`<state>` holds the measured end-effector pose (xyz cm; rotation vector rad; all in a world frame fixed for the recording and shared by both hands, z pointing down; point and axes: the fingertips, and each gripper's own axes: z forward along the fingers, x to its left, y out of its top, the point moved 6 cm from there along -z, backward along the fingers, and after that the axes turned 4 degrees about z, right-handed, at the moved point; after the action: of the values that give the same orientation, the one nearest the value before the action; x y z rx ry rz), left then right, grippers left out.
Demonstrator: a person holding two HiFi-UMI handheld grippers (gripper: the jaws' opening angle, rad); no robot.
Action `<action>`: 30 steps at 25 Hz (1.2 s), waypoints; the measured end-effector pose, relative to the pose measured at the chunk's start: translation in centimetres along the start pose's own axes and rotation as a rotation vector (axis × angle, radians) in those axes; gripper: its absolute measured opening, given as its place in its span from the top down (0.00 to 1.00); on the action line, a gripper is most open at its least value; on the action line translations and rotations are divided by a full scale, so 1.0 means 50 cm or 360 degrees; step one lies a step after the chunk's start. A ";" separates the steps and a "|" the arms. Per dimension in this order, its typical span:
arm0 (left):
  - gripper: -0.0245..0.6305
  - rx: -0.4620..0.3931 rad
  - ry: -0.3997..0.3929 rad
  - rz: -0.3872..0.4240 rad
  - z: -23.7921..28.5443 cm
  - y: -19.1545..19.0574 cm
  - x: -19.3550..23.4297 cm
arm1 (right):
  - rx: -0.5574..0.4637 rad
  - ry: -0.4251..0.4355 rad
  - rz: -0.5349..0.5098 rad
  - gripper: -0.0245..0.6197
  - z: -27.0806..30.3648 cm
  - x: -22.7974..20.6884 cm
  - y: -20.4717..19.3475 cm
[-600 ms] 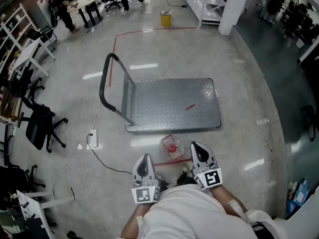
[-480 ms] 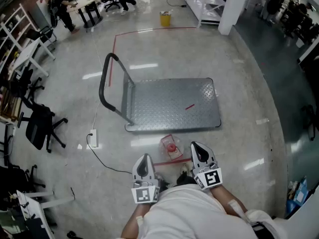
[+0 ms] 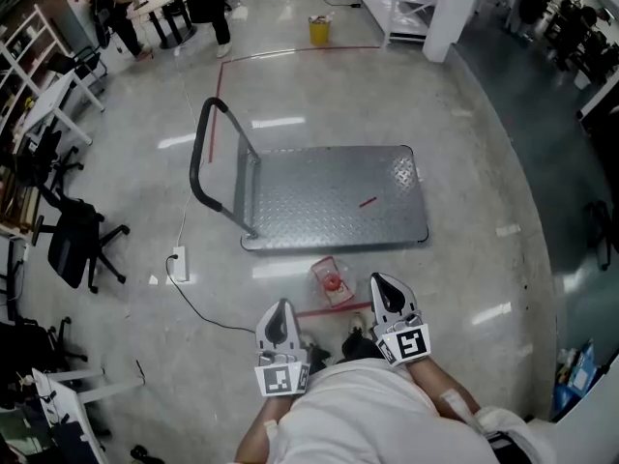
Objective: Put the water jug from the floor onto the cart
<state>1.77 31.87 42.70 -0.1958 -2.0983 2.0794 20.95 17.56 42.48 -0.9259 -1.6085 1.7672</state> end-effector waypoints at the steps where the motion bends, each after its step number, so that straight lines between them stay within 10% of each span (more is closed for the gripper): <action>1: 0.96 0.0000 0.0001 0.0001 0.001 0.001 0.002 | 0.0034 -0.0002 -0.0002 0.94 0.008 -0.004 -0.009; 14: 0.96 0.0100 0.0096 -0.0065 0.007 -0.064 0.006 | 0.1267 0.0044 0.0054 0.93 0.167 -0.101 -0.468; 19: 0.96 0.0229 0.0139 -0.0118 0.000 -0.127 0.037 | 0.1747 0.0135 0.0126 0.70 0.162 -0.070 -0.685; 30: 0.96 0.0347 0.0199 -0.0185 -0.018 -0.213 0.067 | 0.1982 0.0069 0.0106 0.54 0.174 -0.023 -0.880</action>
<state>-0.93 33.36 53.46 -0.1640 -1.7543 2.1471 12.93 16.44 86.60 -0.3672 -0.2155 2.2230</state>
